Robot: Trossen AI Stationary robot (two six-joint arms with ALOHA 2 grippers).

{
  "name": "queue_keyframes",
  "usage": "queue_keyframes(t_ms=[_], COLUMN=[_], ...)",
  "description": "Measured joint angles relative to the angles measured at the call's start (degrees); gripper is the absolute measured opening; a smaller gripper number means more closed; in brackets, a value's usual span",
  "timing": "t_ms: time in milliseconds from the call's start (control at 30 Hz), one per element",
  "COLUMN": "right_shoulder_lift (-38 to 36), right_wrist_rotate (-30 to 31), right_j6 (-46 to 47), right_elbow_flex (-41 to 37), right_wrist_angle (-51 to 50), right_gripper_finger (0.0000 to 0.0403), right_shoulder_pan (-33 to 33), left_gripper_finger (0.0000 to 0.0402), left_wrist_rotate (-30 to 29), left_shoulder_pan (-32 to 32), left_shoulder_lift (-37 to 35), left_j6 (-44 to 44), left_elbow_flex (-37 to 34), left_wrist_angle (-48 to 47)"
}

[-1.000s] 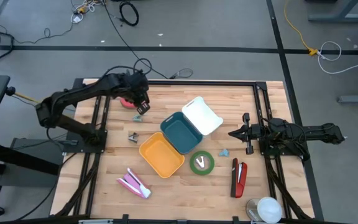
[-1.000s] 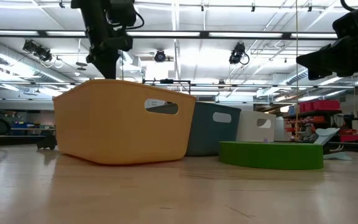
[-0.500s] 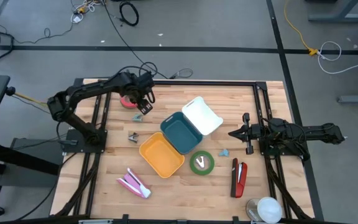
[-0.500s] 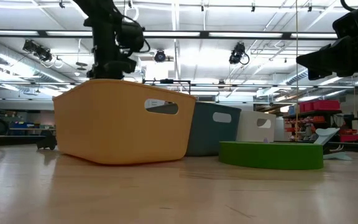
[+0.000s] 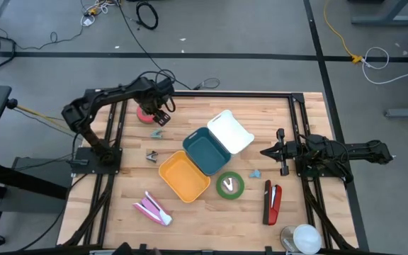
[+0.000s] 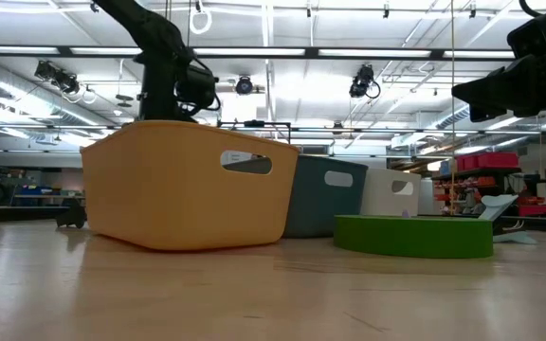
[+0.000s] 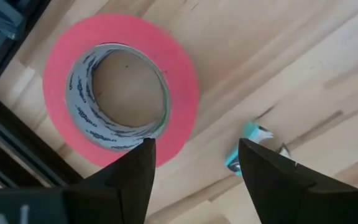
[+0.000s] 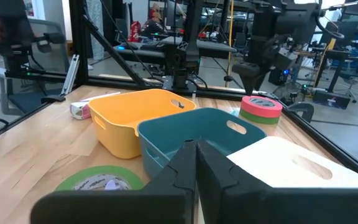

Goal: Pick and place Stapler, Stapler remover, tape
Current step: Put the pink tape into the yellow bin

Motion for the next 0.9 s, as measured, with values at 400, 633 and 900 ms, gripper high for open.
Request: queue_keyframes(t_ms=[400,633,900], right_shoulder_lift=[0.01,0.01,0.01], right_wrist_rotate=[0.0,0.0,0.0], right_j6=[0.0,0.0,0.0], right_elbow_flex=[0.01,0.0,0.01], right_wrist_angle=[0.0,0.0,0.0], right_gripper_finger=[0.0013,0.0013,0.0013], right_shoulder_pan=[0.0,0.01,0.0], left_gripper_finger=[0.0234,0.0234,0.0234], left_wrist_rotate=[-0.86,-3.58,-4.02], left_shoulder_pan=[0.47,0.48,0.76], left_shoulder_lift=[4.88,7.12,7.58], left_j6=[2.2,2.24,2.32], left_elbow_flex=[0.0,-0.13,-0.24], left_wrist_angle=[2.25,3.21,5.79])
